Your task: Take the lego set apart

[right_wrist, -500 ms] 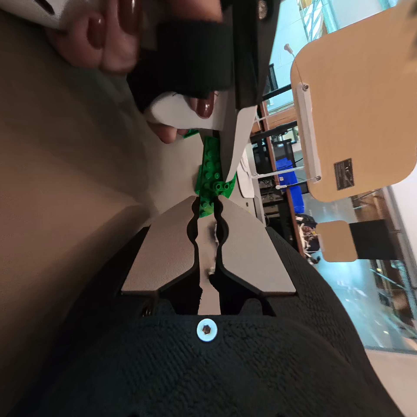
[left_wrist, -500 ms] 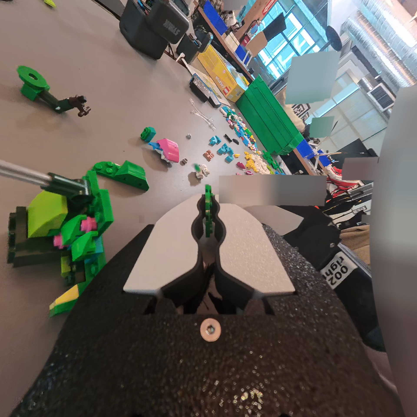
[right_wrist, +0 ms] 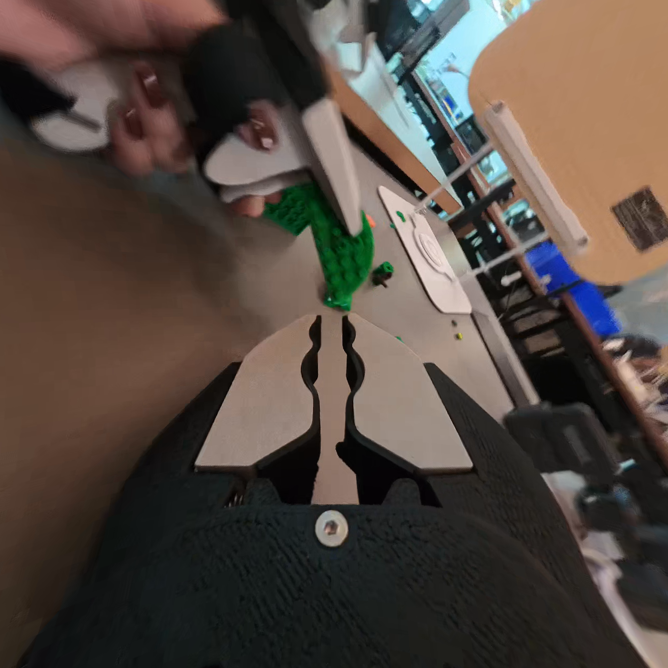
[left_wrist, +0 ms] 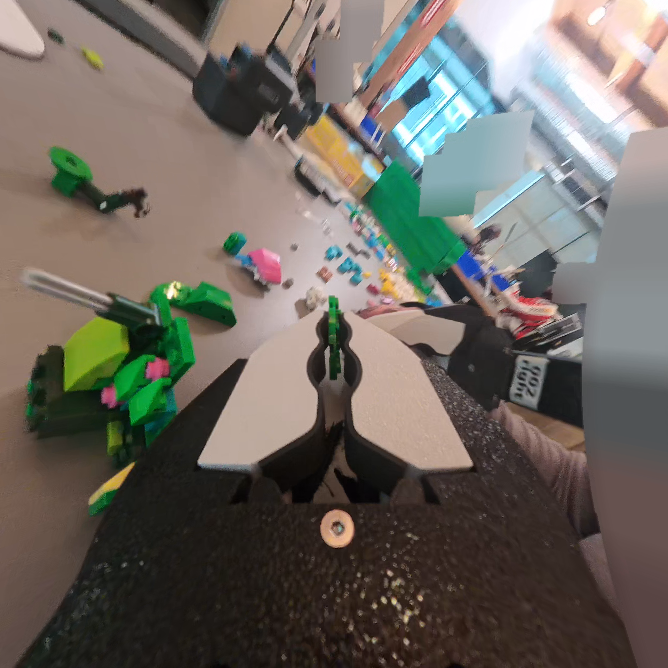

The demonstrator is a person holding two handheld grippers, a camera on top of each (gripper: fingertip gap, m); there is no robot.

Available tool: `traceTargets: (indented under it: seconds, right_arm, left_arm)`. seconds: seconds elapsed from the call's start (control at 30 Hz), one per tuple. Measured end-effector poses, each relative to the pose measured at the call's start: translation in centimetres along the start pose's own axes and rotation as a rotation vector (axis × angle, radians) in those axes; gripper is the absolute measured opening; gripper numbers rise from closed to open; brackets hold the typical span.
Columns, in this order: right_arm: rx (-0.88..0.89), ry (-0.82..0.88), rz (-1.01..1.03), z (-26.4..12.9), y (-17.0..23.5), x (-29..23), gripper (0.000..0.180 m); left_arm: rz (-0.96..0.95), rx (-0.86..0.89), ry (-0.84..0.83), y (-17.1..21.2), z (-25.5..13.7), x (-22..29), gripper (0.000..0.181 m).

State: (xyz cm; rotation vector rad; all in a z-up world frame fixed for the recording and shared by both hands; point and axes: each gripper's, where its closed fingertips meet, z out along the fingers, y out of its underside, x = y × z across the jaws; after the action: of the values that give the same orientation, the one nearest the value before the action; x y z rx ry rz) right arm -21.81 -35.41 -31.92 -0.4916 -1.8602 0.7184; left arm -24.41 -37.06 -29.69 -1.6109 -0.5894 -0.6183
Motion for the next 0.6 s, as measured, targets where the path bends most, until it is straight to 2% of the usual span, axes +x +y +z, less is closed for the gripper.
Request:
traceTargets:
  seconds: [0.03, 0.1, 0.17, 0.27, 0.33, 0.47, 0.53, 0.6]
  right_arm:
    - [0.015, 0.013, 0.101, -0.3, -0.2, 1.1, 0.009]
    - [0.059, 0.037, 0.304, -0.3, -1.2, 3.7, 0.009]
    - [0.046, -0.016, 0.439, 1.2, -1.8, 5.6, 0.009]
    - [-0.009, -0.141, 0.488, 6.0, -2.7, 7.7, 0.009]
    - [-0.052, -0.228, 0.549, 10.3, -3.1, 8.7, 0.010]
    - [-0.297, -0.429, 0.788, 19.3, -1.8, 8.1, 0.017]
    - [-0.429, -0.452, 0.879, 22.7, -0.7, 7.9, 0.023]
    - [-0.528, -0.437, 0.923, 25.2, 0.1, 8.0, 0.025]
  left_arm:
    - [0.003, 0.054, 0.047, -0.9, -0.4, 0.5, 0.004]
    - [0.020, 0.143, 0.146, -2.4, -1.6, 1.5, 0.004]
    - [0.056, 0.211, 0.232, -3.7, -3.0, 2.6, 0.004]
    - [0.097, 0.312, 0.310, -5.7, -5.1, 3.9, 0.003]
    - [0.148, 0.396, 0.294, -7.0, -6.6, 3.9, 0.004]
    - [0.292, 0.584, 0.028, -9.7, -11.1, 0.3, 0.004]
    - [0.359, 0.643, -0.156, -10.5, -13.6, -2.4, 0.004]
    - [0.373, 0.695, -0.270, -10.9, -15.7, -4.2, 0.004]
